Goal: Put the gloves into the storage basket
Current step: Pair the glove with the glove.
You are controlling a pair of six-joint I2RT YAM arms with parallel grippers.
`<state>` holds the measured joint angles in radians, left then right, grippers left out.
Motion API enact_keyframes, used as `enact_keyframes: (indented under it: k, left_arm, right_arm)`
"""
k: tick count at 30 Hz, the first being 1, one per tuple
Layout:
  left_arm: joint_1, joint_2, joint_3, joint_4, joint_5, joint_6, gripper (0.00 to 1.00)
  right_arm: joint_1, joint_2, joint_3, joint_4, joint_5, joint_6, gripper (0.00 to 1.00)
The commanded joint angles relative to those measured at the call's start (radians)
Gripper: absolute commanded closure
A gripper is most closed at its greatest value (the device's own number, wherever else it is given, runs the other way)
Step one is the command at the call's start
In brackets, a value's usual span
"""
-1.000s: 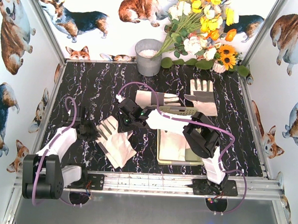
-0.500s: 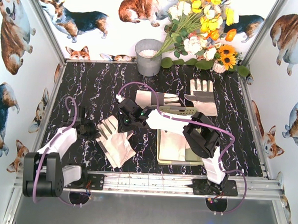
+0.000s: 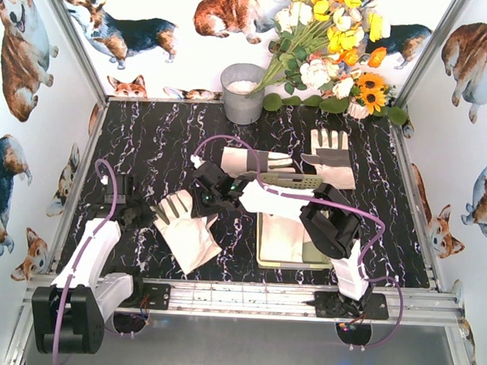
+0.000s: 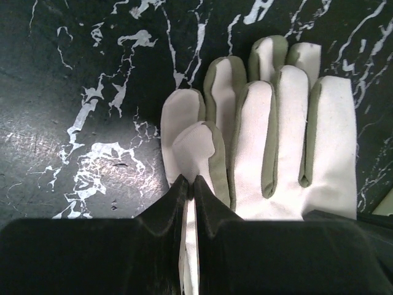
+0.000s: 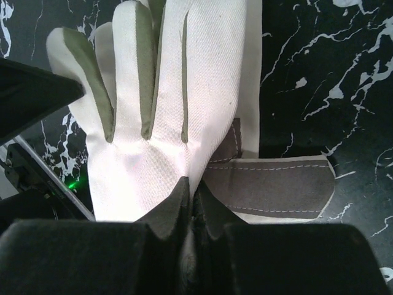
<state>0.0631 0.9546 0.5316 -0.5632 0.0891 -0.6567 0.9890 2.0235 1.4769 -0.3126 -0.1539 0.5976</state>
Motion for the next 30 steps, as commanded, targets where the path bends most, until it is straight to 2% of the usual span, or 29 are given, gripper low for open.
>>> enact_keyframes:
  k: [1,12,30]
  left_arm:
    - [0.019,0.032,0.022,-0.011,-0.061,0.018,1.00]
    - [0.021,0.116,0.041,0.091,-0.058,0.044,1.00]
    - [0.030,0.159,0.002,0.120,-0.079,0.062,1.00]
  right_arm:
    - [0.014,-0.029,0.029,0.028,-0.006,-0.005,1.00]
    - [0.016,0.013,0.059,0.004,0.017,-0.040,1.00]
    - [0.008,0.096,0.127,-0.038,0.022,-0.075,1.00]
